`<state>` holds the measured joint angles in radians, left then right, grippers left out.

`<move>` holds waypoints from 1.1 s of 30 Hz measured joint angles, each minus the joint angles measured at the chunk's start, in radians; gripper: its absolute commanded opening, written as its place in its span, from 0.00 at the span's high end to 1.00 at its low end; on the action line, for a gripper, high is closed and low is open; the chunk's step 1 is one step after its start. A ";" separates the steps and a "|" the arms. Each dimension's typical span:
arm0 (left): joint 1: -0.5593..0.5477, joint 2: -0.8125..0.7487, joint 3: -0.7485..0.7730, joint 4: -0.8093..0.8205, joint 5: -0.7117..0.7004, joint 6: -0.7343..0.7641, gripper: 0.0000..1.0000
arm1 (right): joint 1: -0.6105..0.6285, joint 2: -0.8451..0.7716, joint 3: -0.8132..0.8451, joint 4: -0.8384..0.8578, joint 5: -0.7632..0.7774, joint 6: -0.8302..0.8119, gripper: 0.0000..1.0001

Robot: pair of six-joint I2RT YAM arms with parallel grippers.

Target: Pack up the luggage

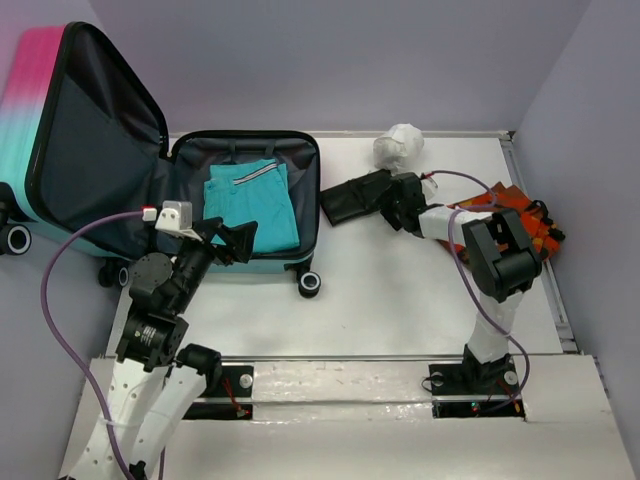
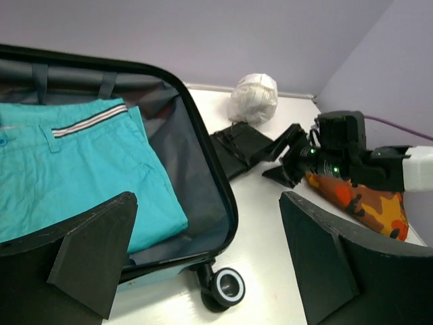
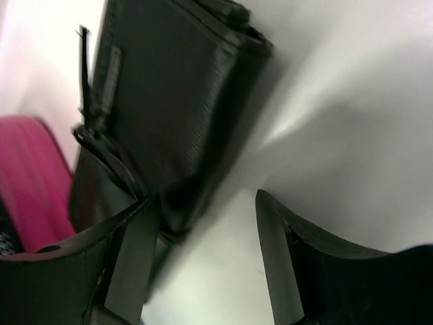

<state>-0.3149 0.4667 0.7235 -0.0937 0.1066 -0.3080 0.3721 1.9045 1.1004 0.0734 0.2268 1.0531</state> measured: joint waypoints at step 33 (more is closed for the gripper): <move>0.002 0.013 -0.029 -0.001 -0.045 0.008 0.02 | 0.205 -0.322 0.162 0.210 -0.106 -0.282 0.35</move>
<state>-0.3126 0.4801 0.6941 -0.0944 0.0620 -0.2996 0.5770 1.5829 1.2625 0.2836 0.1204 0.7715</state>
